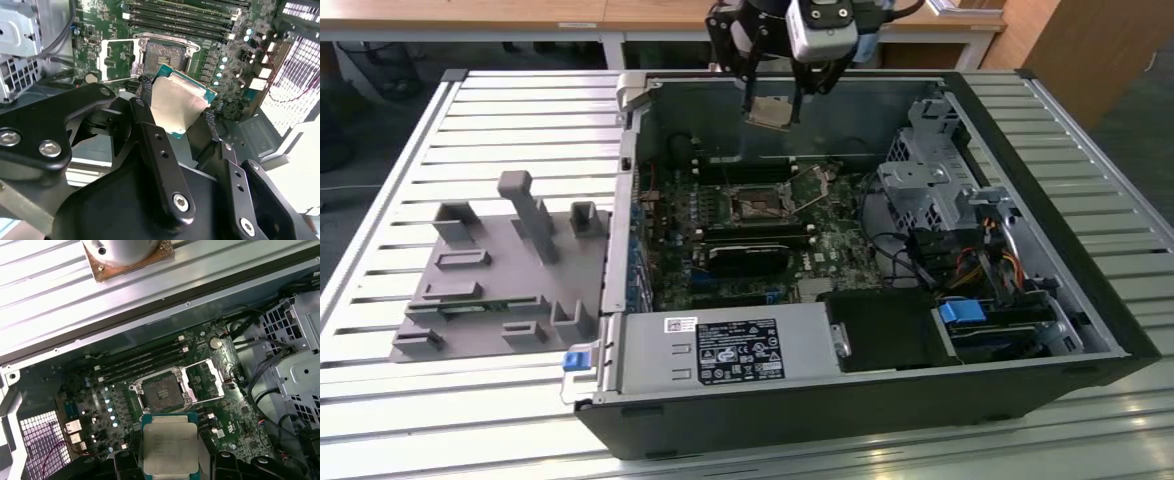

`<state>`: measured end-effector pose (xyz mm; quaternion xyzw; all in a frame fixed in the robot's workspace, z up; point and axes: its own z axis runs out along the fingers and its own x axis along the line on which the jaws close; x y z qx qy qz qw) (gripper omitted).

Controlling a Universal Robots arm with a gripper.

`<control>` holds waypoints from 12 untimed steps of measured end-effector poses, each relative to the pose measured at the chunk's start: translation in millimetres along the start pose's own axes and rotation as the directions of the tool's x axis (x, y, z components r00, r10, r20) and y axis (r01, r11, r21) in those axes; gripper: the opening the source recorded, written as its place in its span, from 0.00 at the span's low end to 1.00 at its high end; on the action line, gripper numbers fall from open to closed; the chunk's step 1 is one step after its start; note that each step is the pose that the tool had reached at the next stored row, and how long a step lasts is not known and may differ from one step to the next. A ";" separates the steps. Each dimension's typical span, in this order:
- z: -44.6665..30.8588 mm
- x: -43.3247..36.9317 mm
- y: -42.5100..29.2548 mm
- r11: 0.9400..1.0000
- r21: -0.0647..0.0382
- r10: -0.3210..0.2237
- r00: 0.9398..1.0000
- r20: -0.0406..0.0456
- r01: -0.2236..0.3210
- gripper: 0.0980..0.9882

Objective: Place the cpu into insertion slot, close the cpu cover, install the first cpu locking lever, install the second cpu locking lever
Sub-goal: 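Place the cpu into insertion slot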

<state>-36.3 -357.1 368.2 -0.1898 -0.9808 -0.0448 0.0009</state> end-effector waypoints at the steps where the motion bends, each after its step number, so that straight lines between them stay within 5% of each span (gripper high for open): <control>1: 0.1 0.0 0.0 1.000 0.000 0.012 1.000 0.001 -0.012 0.49; 7: 0.7 0.0 0.0 0.996 -0.002 0.088 0.996 0.008 -0.088 0.49; 12: 1.3 0.0 0.0 0.987 -0.004 0.163 0.987 0.014 -0.163 0.49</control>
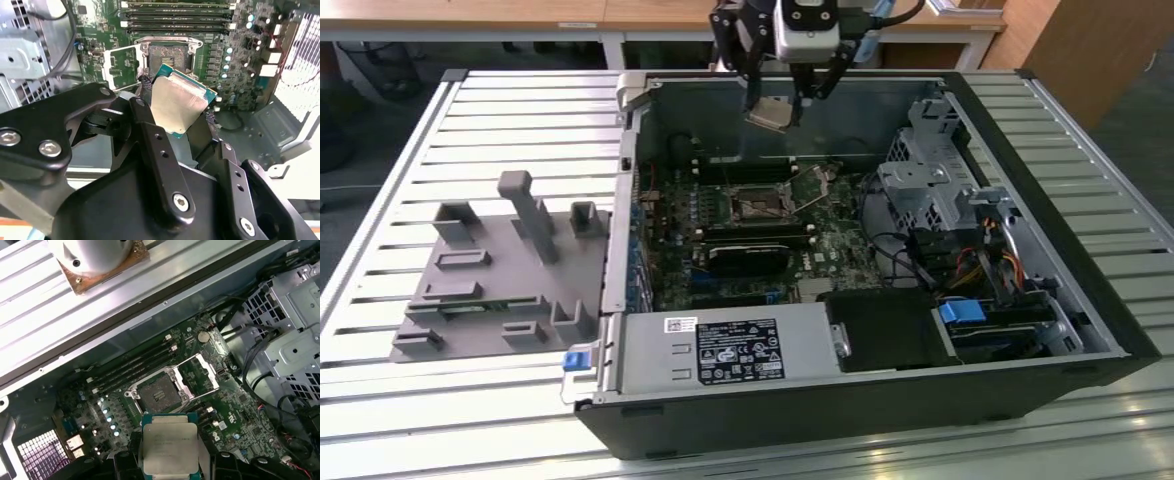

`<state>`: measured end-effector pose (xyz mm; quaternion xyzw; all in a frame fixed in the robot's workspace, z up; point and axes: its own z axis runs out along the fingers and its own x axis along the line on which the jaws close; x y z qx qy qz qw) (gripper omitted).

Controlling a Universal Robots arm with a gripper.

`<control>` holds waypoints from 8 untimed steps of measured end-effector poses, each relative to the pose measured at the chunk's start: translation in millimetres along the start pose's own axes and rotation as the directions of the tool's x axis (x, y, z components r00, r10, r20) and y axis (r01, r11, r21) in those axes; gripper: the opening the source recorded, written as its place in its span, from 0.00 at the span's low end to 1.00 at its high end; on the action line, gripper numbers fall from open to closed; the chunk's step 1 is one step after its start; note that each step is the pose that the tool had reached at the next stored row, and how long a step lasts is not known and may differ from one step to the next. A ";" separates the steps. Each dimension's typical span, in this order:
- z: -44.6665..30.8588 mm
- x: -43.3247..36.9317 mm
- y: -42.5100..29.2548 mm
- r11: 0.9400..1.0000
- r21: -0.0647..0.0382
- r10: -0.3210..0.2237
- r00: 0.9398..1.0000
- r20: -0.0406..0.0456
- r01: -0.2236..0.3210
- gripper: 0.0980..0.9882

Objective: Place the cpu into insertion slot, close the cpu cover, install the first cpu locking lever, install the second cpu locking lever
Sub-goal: 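Place the cpu into insertion slot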

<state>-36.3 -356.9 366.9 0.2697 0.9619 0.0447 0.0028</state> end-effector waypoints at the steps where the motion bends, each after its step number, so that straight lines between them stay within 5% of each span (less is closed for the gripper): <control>1: 0.1 0.0 0.0 1.000 0.000 0.015 1.000 0.001 -0.015 0.49; 8: 1.1 0.0 -0.1 0.990 -0.003 0.141 0.990 0.012 -0.141 0.49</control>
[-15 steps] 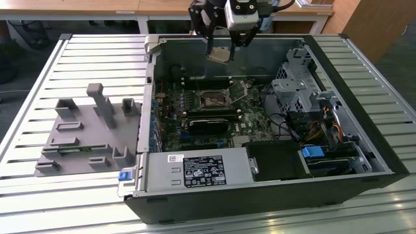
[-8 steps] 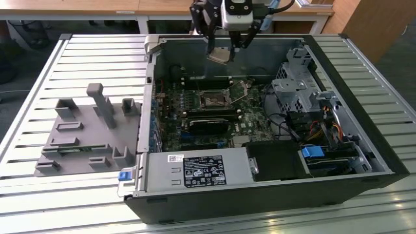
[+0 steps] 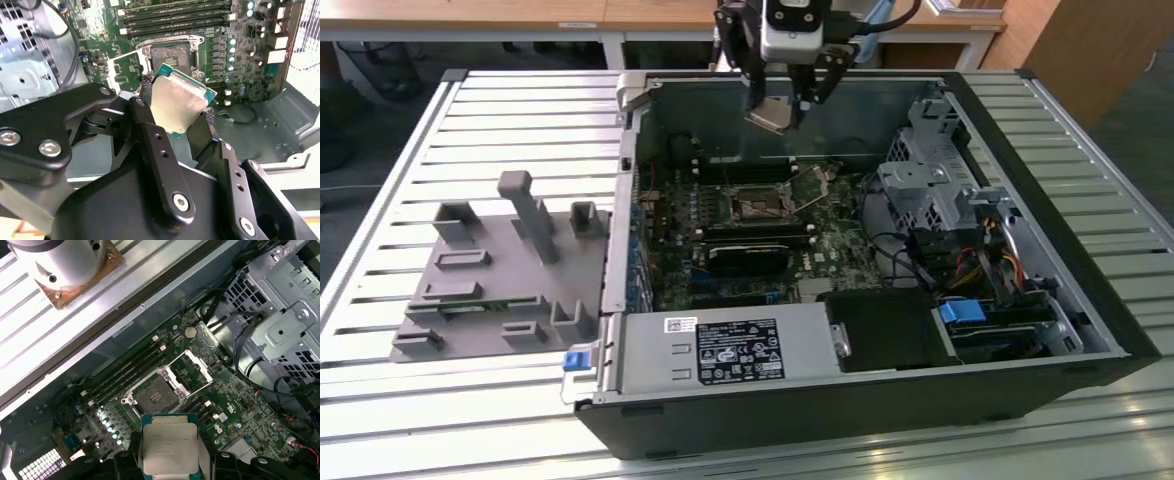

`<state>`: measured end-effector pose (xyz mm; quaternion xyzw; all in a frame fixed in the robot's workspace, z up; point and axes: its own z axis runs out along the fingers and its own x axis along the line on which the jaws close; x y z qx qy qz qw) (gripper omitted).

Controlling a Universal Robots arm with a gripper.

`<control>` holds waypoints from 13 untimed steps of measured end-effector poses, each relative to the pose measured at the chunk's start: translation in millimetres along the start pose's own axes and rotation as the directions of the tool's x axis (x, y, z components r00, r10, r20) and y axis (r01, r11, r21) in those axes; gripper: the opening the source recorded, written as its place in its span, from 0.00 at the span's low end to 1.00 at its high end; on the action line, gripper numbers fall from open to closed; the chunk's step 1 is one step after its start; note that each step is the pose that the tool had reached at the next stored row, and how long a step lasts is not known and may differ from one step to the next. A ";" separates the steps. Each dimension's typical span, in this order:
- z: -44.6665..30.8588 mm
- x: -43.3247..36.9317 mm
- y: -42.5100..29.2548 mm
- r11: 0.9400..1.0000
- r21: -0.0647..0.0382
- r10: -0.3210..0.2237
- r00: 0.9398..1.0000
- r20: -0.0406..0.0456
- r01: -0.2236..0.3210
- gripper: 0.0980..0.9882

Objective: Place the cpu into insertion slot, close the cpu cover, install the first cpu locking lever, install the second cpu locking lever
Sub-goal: 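Place the cpu into insertion slot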

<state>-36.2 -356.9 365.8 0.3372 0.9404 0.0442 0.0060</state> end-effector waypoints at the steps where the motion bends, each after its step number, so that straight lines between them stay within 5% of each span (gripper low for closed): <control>1: 0.2 0.0 0.0 1.000 -0.001 0.031 1.000 0.003 -0.031 0.49; 13: 1.7 0.3 0.2 0.980 -0.004 0.200 0.980 0.018 -0.200 0.49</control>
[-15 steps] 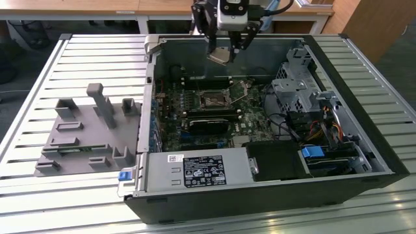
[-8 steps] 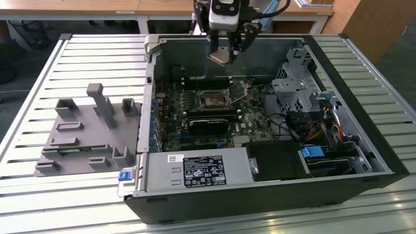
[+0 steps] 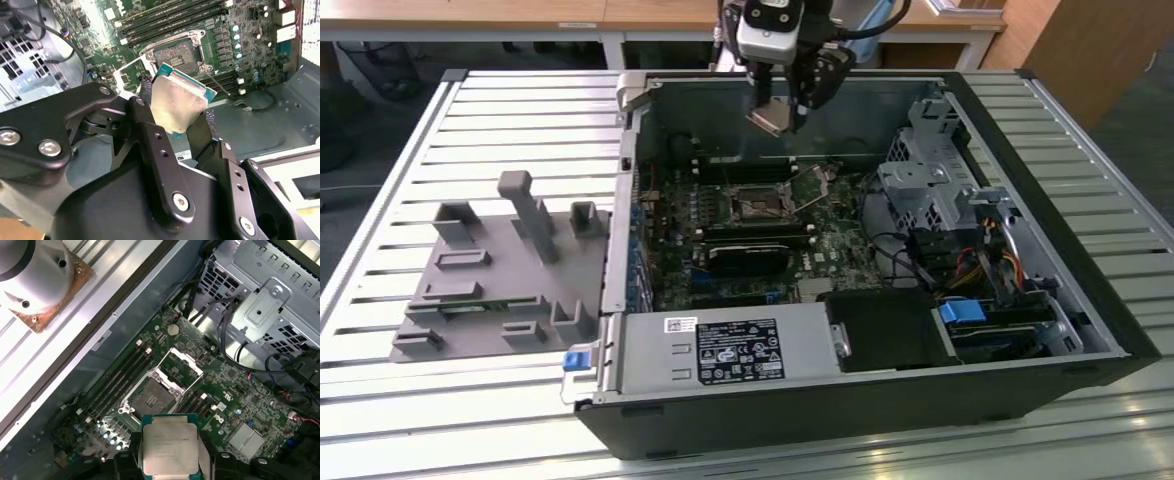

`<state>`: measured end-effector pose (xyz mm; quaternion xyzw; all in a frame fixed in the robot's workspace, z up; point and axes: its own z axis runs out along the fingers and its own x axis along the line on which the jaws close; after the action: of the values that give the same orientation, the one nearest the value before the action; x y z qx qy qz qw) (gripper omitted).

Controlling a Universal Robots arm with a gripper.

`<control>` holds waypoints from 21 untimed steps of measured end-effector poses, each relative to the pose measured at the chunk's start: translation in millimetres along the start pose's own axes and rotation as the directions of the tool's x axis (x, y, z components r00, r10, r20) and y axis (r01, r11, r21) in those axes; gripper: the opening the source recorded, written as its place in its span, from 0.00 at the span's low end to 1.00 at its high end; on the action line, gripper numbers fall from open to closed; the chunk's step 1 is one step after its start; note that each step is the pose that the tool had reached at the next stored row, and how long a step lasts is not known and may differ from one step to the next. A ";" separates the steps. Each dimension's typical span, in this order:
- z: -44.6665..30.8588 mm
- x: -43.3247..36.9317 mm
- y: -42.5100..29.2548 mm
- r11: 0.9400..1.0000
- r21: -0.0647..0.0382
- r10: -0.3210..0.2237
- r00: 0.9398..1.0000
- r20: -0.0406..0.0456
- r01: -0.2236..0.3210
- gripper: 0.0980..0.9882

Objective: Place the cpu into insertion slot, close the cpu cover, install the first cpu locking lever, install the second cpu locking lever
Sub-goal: 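Place the cpu into insertion slot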

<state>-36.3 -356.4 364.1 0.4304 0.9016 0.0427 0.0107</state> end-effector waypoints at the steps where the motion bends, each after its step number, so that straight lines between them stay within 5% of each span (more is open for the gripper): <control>1: 0.0 0.0 0.0 1.000 0.000 0.014 1.000 0.001 -0.014 0.49; 11: 0.9 0.4 0.2 0.990 -0.002 0.139 0.990 0.014 -0.139 0.49; 21: 1.5 0.8 0.5 0.967 -0.005 0.257 0.966 0.025 -0.257 0.49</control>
<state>-36.2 -355.4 362.7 0.5439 0.8381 0.0393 0.0169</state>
